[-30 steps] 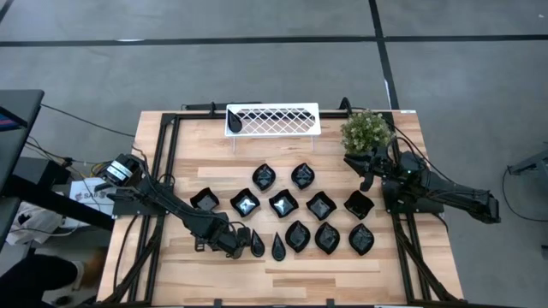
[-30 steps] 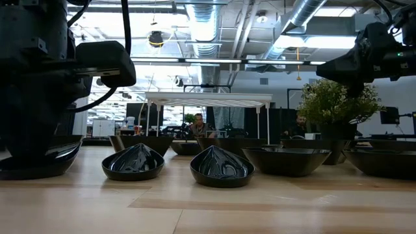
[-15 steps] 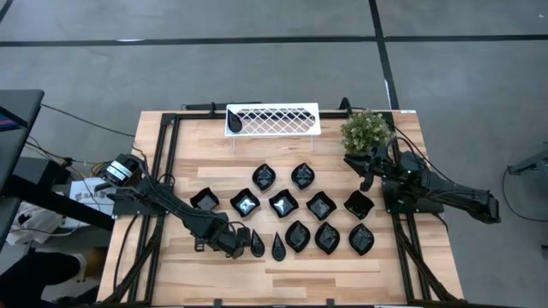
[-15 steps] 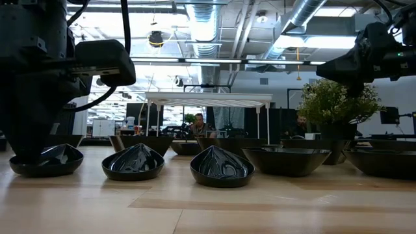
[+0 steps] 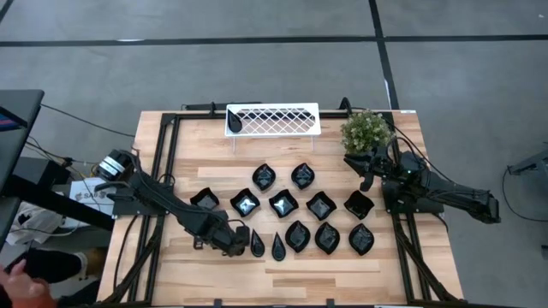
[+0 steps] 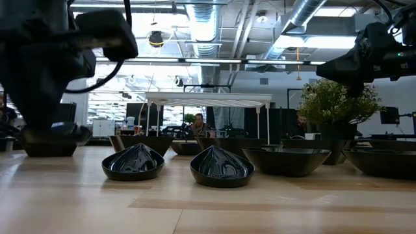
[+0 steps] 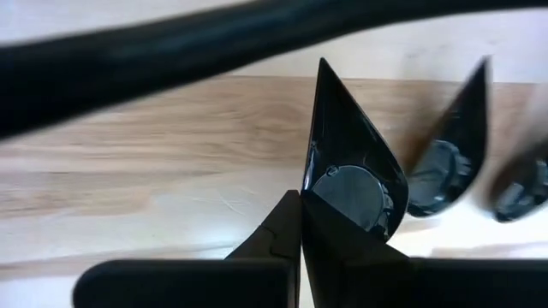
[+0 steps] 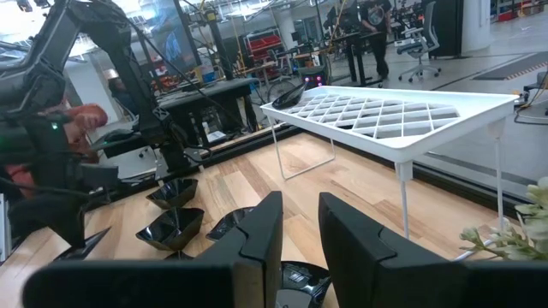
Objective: Pick & Place Mini shaped plates
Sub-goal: Stack the drop-shaped plate on top of the drop-shaped plate on the shelf
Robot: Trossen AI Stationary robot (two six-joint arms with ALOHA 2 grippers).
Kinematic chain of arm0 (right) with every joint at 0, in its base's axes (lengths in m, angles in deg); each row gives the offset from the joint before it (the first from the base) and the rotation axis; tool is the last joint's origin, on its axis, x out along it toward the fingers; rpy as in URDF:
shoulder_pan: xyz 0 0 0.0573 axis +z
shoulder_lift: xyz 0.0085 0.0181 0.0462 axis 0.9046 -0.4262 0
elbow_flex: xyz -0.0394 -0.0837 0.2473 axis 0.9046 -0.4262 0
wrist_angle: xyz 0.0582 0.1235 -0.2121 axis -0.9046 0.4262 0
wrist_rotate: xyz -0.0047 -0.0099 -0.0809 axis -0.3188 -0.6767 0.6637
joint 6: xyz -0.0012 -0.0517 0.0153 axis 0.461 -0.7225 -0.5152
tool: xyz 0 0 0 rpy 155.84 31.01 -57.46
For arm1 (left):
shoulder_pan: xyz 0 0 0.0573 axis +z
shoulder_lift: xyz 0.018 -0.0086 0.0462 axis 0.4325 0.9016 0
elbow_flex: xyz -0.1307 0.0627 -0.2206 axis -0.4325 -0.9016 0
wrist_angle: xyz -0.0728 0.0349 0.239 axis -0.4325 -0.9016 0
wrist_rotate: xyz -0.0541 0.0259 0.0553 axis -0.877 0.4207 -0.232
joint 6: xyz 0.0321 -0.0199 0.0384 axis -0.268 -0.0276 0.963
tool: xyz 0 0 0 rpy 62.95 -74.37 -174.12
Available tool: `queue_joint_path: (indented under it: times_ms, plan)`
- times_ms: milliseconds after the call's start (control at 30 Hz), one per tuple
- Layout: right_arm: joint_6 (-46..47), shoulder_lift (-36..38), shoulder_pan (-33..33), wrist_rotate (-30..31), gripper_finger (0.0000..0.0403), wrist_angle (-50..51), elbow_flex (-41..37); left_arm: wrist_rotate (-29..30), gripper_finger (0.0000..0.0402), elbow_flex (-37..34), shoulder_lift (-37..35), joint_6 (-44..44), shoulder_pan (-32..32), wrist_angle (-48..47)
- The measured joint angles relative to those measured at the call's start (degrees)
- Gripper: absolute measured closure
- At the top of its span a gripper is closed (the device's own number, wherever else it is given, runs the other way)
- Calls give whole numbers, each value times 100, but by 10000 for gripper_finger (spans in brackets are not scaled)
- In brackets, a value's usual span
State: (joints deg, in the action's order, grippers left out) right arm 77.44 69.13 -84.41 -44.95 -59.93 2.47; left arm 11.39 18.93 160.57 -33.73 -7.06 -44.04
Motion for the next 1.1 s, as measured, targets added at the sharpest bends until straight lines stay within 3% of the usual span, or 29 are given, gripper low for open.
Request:
queue_joint_path:
  times_ms: [767,1100]
  plan:
    - [0,0,2,0,329,-2,0,268,398,-2,-309,19,115,-5]
    - [-46,0,0,0,329,-2,0,675,398,-2,-813,1335,814,1]
